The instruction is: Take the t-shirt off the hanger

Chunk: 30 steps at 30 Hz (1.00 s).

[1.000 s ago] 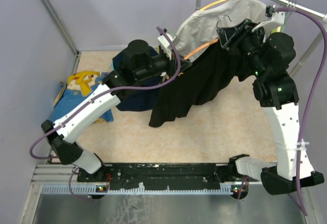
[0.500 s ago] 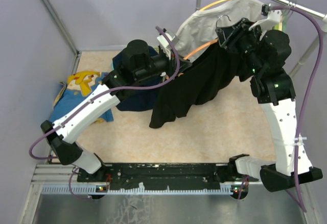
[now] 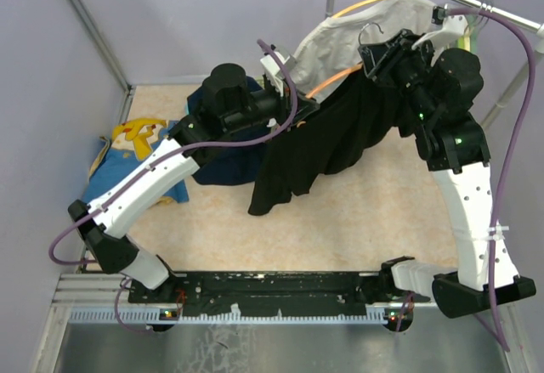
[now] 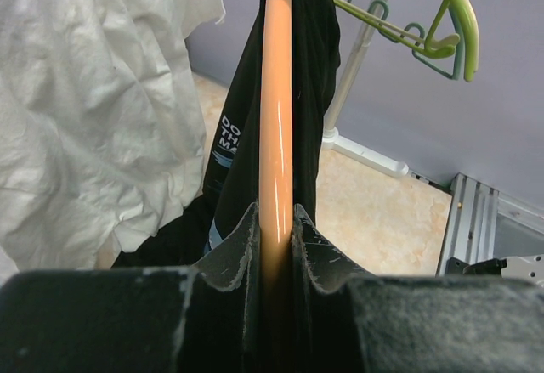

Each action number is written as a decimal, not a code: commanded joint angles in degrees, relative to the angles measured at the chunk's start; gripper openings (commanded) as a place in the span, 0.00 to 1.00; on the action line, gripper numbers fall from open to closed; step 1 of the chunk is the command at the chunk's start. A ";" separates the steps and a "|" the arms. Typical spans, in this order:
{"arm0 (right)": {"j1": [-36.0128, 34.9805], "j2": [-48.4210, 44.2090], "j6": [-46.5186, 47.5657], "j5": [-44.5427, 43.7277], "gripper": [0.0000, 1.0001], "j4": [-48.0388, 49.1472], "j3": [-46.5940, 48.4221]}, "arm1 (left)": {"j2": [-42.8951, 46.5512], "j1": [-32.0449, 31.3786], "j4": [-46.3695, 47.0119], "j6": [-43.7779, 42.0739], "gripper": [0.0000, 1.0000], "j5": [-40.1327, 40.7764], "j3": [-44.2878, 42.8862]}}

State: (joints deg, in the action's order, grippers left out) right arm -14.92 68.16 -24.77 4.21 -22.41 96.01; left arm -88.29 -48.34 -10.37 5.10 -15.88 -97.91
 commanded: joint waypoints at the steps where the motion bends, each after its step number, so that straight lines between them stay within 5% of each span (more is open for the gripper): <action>1: -0.62 0.70 2.46 -0.30 0.34 1.09 0.09 | 0.78 -0.53 6.59 0.35 0.00 -4.87 -5.02; 15: -0.64 0.24 4.03 -1.64 0.33 2.24 -1.47 | -0.24 -0.59 6.37 1.18 0.00 -7.42 -6.60; 30: -0.64 -1.60 6.89 -3.28 0.02 7.67 -5.80 | 0.31 -0.61 6.31 1.20 0.03 -7.73 -6.66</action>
State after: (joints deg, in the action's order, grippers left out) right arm -15.22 67.51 -17.78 3.73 -18.98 91.57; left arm -89.91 -48.10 -12.25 6.31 -18.46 -101.08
